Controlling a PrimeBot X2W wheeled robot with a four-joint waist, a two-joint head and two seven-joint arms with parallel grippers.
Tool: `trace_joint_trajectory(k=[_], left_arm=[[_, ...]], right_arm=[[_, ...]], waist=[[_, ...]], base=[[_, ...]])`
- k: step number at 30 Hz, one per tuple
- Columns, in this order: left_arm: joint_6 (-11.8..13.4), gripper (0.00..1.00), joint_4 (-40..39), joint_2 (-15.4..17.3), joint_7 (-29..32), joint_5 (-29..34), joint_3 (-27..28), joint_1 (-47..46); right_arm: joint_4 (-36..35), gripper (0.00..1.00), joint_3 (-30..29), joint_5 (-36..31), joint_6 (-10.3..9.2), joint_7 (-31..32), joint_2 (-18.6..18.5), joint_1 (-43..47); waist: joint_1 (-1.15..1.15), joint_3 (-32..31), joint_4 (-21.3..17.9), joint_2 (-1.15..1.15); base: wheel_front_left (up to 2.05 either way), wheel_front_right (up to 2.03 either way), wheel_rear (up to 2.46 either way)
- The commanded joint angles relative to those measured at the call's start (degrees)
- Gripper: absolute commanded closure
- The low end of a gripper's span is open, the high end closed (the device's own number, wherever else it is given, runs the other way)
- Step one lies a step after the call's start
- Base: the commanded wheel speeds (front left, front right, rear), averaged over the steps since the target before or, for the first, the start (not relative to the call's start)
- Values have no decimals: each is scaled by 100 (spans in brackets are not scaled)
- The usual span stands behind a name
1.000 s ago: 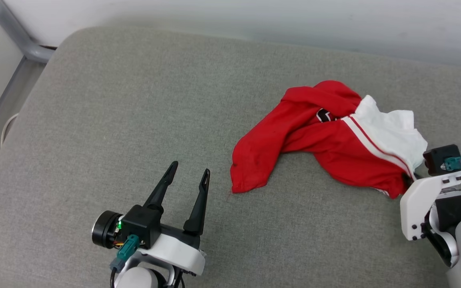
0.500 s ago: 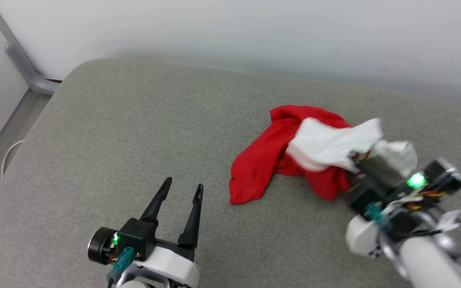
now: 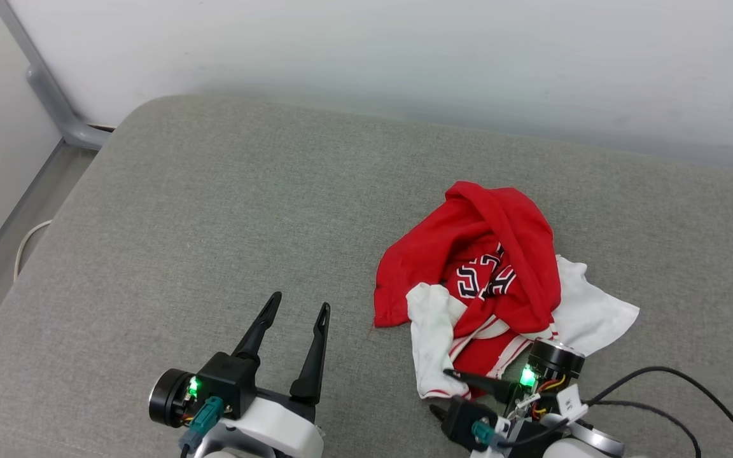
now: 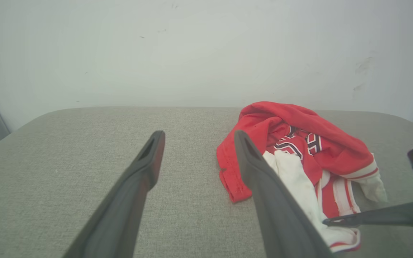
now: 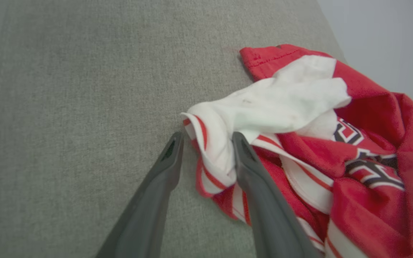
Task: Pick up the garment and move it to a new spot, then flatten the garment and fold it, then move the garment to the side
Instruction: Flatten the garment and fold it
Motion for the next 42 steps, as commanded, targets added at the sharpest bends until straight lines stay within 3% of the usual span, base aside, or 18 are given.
trace_joint_trajectory(k=[1,4,7,15,20,25,29,34,38,42], left_arm=[[23,0,27,-3,-15,-18,-16,31],[41,0,60,-2,-15,-30,-10,76],[36,0,81,-2,-15,-35,5,105],[34,0,-32,-3,-15,-104,83,128],[79,0,-122,-2,-15,-192,105,95],[59,0,-113,-2,-15,-242,54,105],[67,0,-108,-2,-15,-266,28,95],[73,0,-123,-1,-15,-275,-9,68],[64,0,-137,-1,-15,-273,-35,-39],[44,0,-180,-1,-15,-250,-28,-142]], right_arm=[[78,0,33,238,-9,-67,31,-103],[118,0,-117,608,-9,-224,48,-165],[-12,0,-631,971,-8,-426,78,-45],[-759,0,-2522,1418,-8,-938,11,558],[-1066,0,-4062,1333,-7,-1155,358,1084],[-1203,0,-5052,1159,-5,-1240,844,1639],[-1239,0,-5406,1052,-5,-1258,1136,1891],[-1284,0,-5509,949,-6,-1176,1250,1969],[-1341,0,-5430,867,-6,-921,1090,1785],[-1237,0,-5050,1124,-7,99,768,1455]], waist=[[0,-13,-19,0],[0,-73,-90,0],[0,-156,-184,0],[0,-318,-496,0],[0,-283,-666,0],[0,-226,-774,0],[0,-167,-821,0],[0,-107,-834,0],[0,14,-790,0],[0,204,-723,0]], base=[[0,0,0],[0,0,0],[0,0,0],[0,0,0],[0,0,0],[0,0,0],[0,0,0],[0,0,0],[0,0,0],[0,0,0]])
